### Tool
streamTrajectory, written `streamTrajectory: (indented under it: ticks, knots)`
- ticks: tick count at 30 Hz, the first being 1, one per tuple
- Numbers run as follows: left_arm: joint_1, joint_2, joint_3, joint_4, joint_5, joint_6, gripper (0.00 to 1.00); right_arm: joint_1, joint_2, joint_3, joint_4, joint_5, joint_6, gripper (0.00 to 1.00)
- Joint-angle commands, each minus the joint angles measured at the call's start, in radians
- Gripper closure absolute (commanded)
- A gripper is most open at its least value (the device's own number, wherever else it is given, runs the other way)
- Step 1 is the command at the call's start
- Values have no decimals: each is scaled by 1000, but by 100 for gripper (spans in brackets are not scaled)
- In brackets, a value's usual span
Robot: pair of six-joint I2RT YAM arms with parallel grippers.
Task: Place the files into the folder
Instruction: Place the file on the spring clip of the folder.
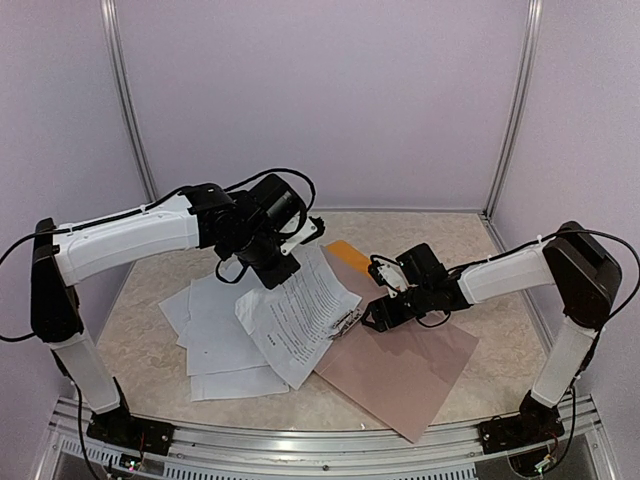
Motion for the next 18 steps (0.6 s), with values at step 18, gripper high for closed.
streamTrajectory:
  ticks: [18]
  knots:
    - [113, 112, 60, 95, 49, -13, 100, -15, -56, -6, -94, 76, -4, 26]
